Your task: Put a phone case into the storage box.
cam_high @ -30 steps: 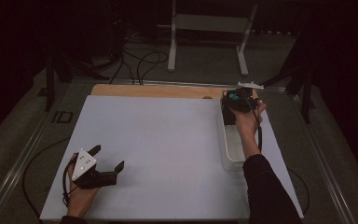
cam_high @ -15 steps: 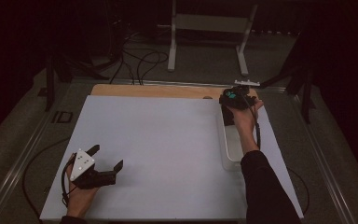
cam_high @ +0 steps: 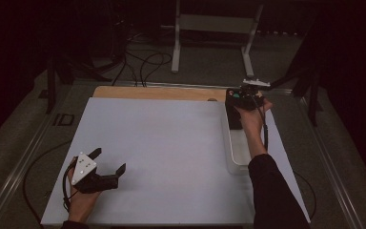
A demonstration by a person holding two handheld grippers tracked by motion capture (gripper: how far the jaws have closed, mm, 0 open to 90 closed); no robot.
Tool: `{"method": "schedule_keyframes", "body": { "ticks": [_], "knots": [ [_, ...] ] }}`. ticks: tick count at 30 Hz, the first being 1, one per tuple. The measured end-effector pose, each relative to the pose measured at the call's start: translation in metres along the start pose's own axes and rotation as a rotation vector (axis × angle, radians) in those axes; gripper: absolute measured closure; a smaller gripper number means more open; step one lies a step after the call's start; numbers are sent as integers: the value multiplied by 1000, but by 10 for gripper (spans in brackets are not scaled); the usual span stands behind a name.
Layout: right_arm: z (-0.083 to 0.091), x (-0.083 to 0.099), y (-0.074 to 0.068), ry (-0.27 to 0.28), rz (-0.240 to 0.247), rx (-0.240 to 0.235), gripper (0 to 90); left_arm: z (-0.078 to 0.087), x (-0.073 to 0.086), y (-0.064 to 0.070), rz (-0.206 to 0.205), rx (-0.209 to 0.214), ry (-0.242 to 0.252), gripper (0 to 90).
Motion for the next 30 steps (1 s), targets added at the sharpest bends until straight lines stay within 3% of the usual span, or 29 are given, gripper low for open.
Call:
{"method": "schedule_keyframes", "body": {
  "ticks": [4, 13, 14, 18, 30],
  "knots": [
    [9, -2, -4, 21, -7, -35, 76, 0, 0, 0, 2, -2, 1, 3],
    [31, 5, -17, 26, 38, -84, 76, 1, -1, -1, 5, -7, -4, 3],
    [38, 11, -22, 26, 40, -115, 76, 1, -2, -1, 6, -6, -7, 3],
    [51, 20, -27, 33, 46, -156, 76, 0, -2, -1, 7, -9, -12, 3],
    [95, 47, -46, 60, 122, -254, 80, 0, -4, -1, 14, 4, -39, 3]
  ]
}}
Point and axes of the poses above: each handheld gripper's, and its own axes: z roughly backward along the jaws, x roughly out of its underside, y roughly to its right, the point moved 8 cm from there along -z, roughly forward along the jaws, and after that the axes turned 2 degrees about -x, right-handed, at the moved point
